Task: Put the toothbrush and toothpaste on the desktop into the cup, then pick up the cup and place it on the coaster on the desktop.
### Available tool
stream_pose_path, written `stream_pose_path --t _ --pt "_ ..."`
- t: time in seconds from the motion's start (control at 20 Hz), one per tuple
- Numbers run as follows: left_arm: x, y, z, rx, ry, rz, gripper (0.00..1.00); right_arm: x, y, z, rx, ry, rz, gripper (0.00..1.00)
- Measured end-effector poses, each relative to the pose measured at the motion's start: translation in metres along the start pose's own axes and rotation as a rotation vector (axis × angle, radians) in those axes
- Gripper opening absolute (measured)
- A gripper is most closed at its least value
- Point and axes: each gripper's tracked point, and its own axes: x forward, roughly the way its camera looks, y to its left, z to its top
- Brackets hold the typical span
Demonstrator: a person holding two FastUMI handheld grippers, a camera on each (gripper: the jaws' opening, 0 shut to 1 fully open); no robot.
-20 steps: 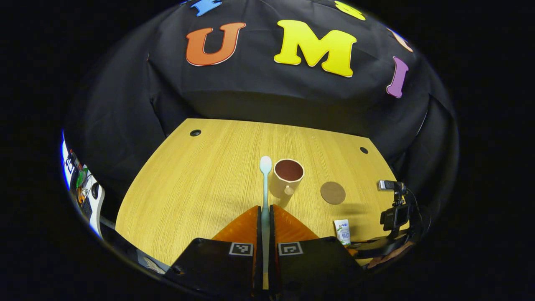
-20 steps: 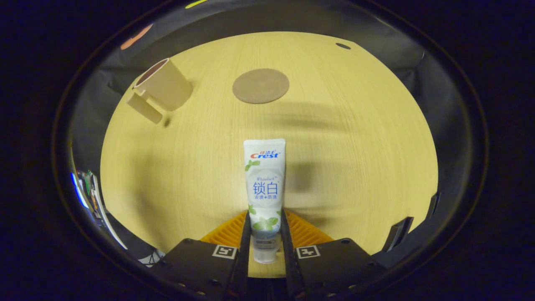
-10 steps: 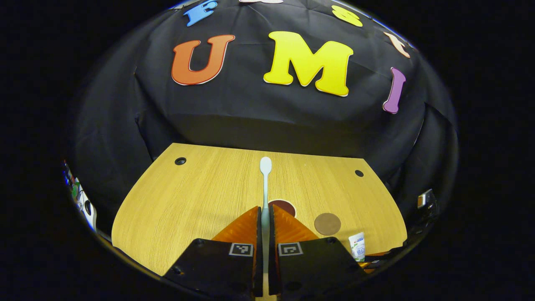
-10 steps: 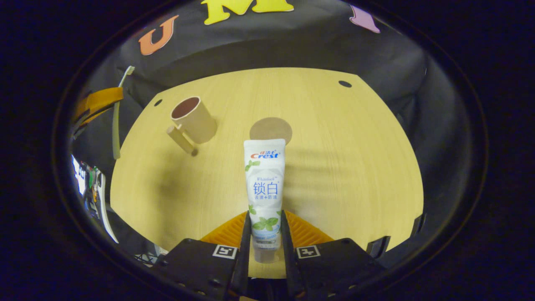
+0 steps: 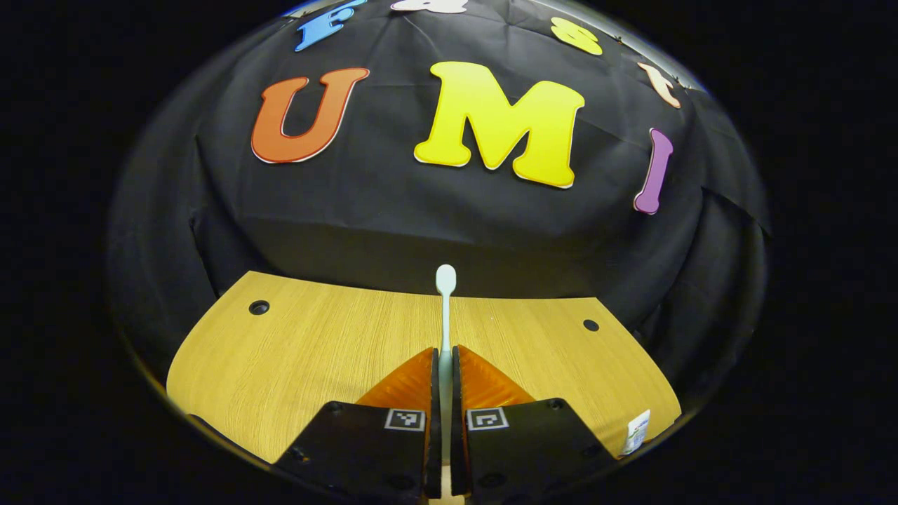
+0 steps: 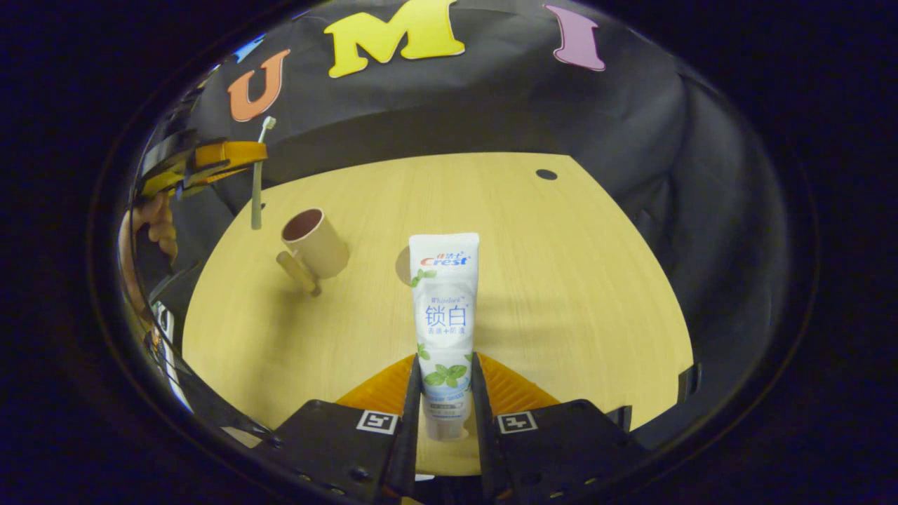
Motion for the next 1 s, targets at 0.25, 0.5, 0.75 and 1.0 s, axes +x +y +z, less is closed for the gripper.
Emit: stream_pose_path --t 0.25,0.5,0.75,1.0 --pt "0.019 -0.013 -0.002 0.026 0.003 -0.033 0.08 0.001 0.004 -0.001 0.053 0.028 -0.046 0.34" --pt "0.029 -0.012 -0.013 0.022 0.026 -0.021 0.08 -0.001 0.001 0.003 0.059 0.059 -0.072 0.36" --pt "0.028 -0.009 -0.021 0.016 0.05 -0.007 0.1 -0.001 0.002 -0.001 0.048 0.064 -0.078 0.37" --pt "0.028 -0.011 -0.019 0.034 0.047 -0.004 0.11 -0.003 0.002 0.0 0.033 0.051 -0.07 0.37"
